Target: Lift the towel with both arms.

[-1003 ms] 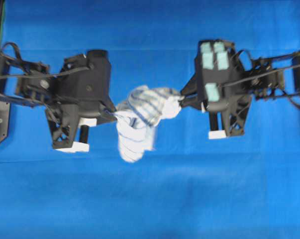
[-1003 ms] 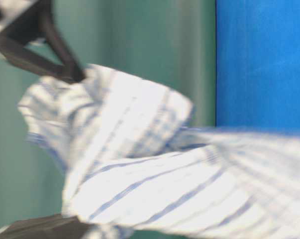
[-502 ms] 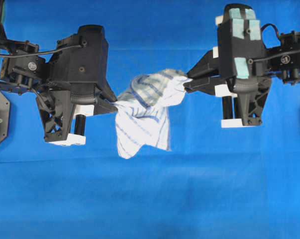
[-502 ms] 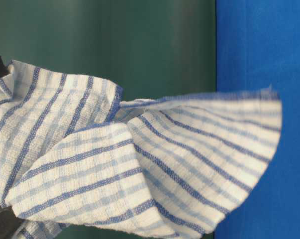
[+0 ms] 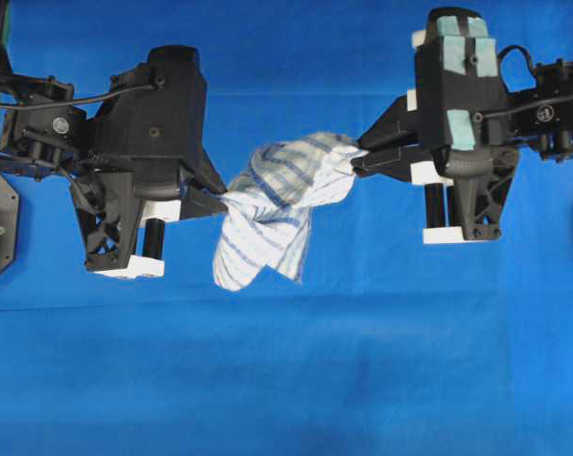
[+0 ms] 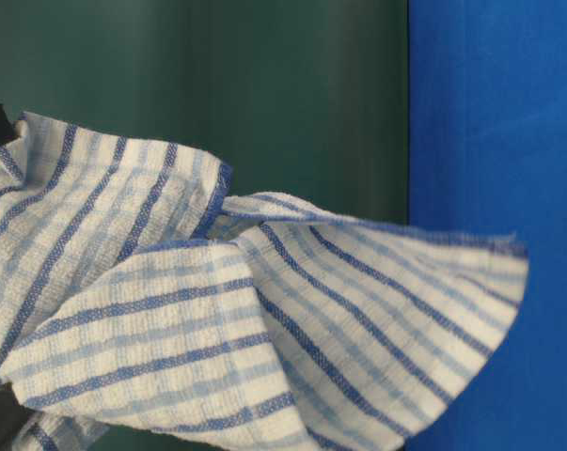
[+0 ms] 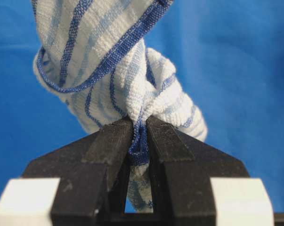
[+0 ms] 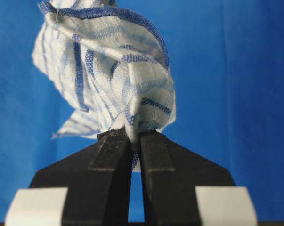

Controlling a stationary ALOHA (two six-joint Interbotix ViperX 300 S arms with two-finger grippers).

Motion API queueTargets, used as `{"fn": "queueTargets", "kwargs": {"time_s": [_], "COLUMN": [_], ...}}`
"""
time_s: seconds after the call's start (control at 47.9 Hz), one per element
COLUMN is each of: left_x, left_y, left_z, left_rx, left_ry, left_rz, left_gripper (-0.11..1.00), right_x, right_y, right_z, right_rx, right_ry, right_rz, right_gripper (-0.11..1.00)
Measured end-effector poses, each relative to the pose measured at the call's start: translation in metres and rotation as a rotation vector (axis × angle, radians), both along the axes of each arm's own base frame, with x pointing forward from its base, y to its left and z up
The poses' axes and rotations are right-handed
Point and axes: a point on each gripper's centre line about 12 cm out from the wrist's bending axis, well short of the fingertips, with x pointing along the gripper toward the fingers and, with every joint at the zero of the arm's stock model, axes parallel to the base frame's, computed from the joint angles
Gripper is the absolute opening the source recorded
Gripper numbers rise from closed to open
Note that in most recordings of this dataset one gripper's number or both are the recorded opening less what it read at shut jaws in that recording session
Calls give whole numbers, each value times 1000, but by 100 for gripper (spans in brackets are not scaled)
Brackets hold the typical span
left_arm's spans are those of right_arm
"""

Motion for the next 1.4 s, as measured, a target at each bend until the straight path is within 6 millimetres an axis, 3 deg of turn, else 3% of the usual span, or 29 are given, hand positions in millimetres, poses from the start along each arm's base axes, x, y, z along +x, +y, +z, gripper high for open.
{"fn": "queueTargets", "kwargs": {"time_s": [0.188, 0.272, 0.418, 0.502, 0.564, 0.815, 0.94, 1.254, 1.4], "left_x": [0, 0, 0, 0, -1, -3, -3, 11, 13], "left_y": [-5, -5, -5, -6, -6, -6, -11, -30, -36], "left_z": [0, 0, 1, 1, 1, -1, -9, -87, -126], "left_rx": [3, 2, 5, 6, 3, -3, -6, -6, -16], "left_ry": [-3, -5, -7, -7, -8, -3, 8, 91, 117], "left_rz": [-18, -17, -18, -20, -19, -15, -25, -62, -64], "left_gripper": [8, 28, 71, 89, 89, 89, 89, 89, 89], "right_x": [0, 0, -1, 0, 0, -1, -2, 14, 20], "right_y": [-1, -1, -1, -1, -1, 0, 4, 20, 38], "right_z": [1, 0, 0, -1, -1, -6, -18, -90, -128], "right_rx": [-1, 1, 6, 4, 4, 5, 6, 34, 51], "right_ry": [-1, 0, -1, 4, 5, 17, 44, 145, 176], "right_rz": [-1, -3, -7, -7, -7, -7, 5, 28, 67], "right_gripper": [6, 7, 46, 66, 71, 70, 70, 70, 70]}}
